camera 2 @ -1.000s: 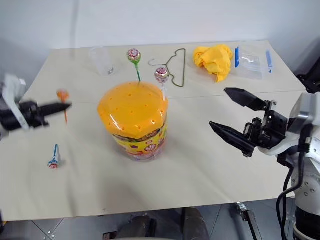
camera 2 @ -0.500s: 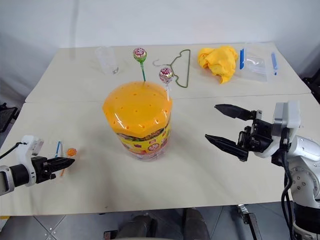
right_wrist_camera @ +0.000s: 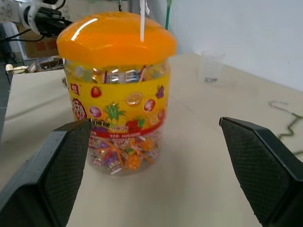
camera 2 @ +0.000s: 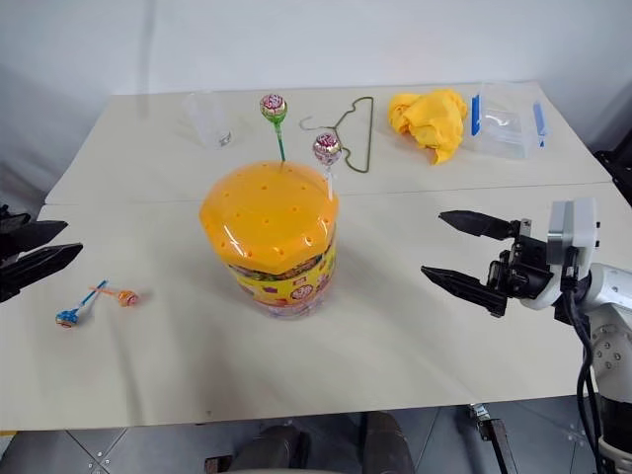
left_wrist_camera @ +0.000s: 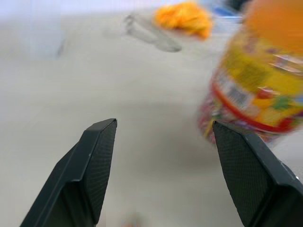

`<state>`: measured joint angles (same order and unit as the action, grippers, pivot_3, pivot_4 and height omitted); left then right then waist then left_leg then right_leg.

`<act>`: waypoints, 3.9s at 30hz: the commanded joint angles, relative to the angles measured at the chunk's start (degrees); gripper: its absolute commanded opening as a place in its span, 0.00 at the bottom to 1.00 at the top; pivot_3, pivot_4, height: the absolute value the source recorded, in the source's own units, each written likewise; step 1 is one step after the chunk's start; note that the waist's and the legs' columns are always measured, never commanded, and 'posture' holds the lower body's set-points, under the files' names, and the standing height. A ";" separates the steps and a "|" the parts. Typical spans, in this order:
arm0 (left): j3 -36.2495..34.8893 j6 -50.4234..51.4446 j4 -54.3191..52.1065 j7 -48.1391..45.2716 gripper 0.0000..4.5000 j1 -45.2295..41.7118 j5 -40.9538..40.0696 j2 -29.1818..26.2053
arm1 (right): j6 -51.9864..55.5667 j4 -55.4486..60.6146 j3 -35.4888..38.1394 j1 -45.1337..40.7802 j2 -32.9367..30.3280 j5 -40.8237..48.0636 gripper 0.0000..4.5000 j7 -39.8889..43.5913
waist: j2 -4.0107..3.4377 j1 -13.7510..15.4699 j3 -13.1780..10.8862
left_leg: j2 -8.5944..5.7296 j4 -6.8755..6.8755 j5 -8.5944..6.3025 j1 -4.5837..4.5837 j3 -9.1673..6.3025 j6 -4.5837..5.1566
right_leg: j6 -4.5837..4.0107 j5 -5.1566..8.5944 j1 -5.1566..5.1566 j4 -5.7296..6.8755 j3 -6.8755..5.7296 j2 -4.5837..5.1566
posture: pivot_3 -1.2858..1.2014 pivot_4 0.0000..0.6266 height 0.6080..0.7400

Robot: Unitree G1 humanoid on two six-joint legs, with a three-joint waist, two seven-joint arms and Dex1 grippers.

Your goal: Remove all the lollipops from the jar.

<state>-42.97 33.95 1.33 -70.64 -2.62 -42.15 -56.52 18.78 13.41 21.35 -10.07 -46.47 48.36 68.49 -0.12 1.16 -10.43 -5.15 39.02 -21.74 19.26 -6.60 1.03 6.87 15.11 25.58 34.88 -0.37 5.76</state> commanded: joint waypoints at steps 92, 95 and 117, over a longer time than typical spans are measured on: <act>3.25 -6.59 -18.02 10.78 1.00 1.41 -14.71 13.62 | 19.31 -17.51 -21.09 -48.88 23.34 -6.79 0.97 -17.18 | -0.33 -1.47 -0.11 | 0.35 0.14 -0.25 0.12 0.32 -0.05 | -0.19 -0.10 0.25 0.13 -0.22 -0.26 | 0.52 0.24 1.00; 3.26 -6.60 -19.07 11.34 1.00 1.95 -15.05 14.02 | 20.11 -19.18 -22.47 -51.04 25.66 -8.63 0.97 -18.69 | -0.33 -1.61 -0.11 | 0.37 0.11 -0.25 0.12 0.32 -0.05 | -0.19 -0.10 0.28 0.15 -0.28 -0.26 | 0.52 0.24 1.00; 5.25 -8.11 -21.04 13.66 1.00 0.05 -15.53 15.52 | 16.46 -26.96 -19.71 -57.67 34.07 -12.07 0.02 -18.65 | -0.32 -3.53 -0.10 | 0.37 0.16 -0.24 0.17 0.79 -0.08 | -0.27 -0.06 0.83 0.76 -0.29 -0.29 | 0.52 0.24 1.00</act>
<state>-37.16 27.27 -17.58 -57.09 -1.96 -56.50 -41.15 37.73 -14.36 -1.34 -65.41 -12.76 34.70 49.39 -0.44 -2.37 -10.53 -4.79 39.18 -21.98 19.44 -5.81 0.95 6.60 15.06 26.41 35.64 -0.66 5.47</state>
